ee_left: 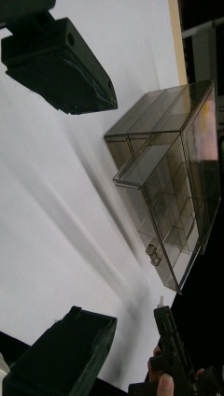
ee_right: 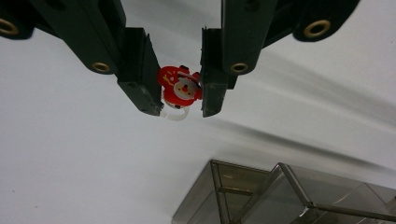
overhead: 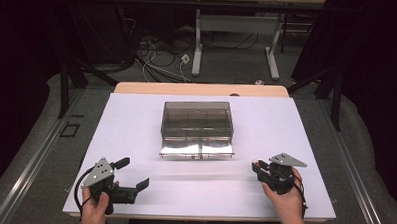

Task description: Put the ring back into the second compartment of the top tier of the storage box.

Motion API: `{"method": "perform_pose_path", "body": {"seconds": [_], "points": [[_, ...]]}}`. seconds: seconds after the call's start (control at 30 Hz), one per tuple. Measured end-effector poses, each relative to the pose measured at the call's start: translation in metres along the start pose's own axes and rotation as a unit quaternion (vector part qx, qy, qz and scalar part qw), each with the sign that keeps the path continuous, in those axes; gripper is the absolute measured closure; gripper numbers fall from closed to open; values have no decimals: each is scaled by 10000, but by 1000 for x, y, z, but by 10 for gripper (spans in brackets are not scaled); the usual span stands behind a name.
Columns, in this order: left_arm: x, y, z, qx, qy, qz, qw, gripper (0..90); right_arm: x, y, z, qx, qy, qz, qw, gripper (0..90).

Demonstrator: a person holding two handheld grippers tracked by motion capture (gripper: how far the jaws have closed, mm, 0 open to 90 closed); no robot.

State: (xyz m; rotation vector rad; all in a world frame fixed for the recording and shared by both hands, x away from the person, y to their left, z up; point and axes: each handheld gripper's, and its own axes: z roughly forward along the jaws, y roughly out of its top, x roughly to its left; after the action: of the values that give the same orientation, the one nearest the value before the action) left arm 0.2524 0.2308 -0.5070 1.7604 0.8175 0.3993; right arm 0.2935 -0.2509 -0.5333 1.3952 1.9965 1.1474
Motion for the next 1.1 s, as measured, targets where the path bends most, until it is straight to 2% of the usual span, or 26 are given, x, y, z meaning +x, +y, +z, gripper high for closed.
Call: {"method": "perform_pose_path", "body": {"seconds": [0.4,0.67,1.1], "points": [[0,0,0,-3,-3,-13,10000,0,7,5,-8,-17,83,-80,9999,690],[0,0,0,-31,0,-10,10000,0,15,8,-13,-21,141,-223,9996,689],[1,0,0,-37,-4,-14,10000,0,21,12,-20,-17,300,-154,9994,690]]}}
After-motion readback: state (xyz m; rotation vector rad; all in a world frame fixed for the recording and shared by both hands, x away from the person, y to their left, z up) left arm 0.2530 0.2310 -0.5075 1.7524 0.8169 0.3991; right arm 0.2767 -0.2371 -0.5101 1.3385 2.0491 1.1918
